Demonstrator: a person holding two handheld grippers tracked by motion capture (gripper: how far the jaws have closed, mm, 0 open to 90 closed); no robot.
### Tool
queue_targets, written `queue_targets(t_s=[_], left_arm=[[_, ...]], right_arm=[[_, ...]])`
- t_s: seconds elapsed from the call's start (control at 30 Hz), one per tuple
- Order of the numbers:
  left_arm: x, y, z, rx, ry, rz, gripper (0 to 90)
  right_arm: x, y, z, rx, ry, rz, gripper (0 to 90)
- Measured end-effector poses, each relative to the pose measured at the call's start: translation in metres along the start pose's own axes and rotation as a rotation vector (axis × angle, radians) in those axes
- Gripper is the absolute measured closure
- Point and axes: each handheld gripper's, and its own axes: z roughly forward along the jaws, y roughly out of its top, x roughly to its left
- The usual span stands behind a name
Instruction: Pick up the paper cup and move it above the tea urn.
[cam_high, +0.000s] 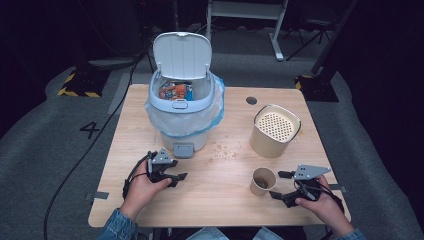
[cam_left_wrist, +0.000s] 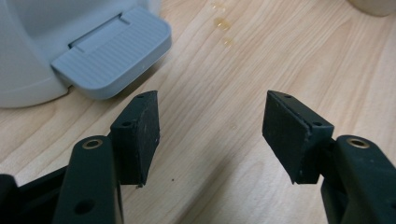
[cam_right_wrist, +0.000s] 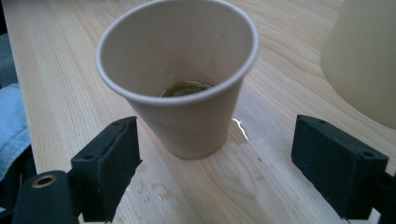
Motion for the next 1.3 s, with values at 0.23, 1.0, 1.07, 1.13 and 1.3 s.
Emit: queue_targets(t_s=[0.23, 1.0, 1.07, 1.13, 1.3], left_arm=[[0.003, -0.005, 0.006, 0.036, 0.019, -0.018, 33.0], [0.0, -0.012, 0.015, 0.042, 0.091, 0.036, 25.4], [0.0, -0.012, 0.015, 0.042, 0.091, 0.035, 25.3], [0.0, -0.012, 0.015, 0.041, 0.091, 0.035, 25.3], [0.001, -0.012, 0.015, 0.042, 0.092, 0.039, 25.3]], right_arm=[[0.007, 0.002, 0.018, -0.019, 0.01, 0.007, 15.8], [0.011, 0.009, 0.031, -0.053, -0.004, -0.021, 29.4], [0.01, 0.01, 0.029, -0.066, -0.002, -0.018, 29.6], [0.009, 0.012, 0.026, -0.067, 0.0, -0.023, 29.8], [0.006, 0.018, 0.017, -0.068, 0.004, -0.045, 30.0]])
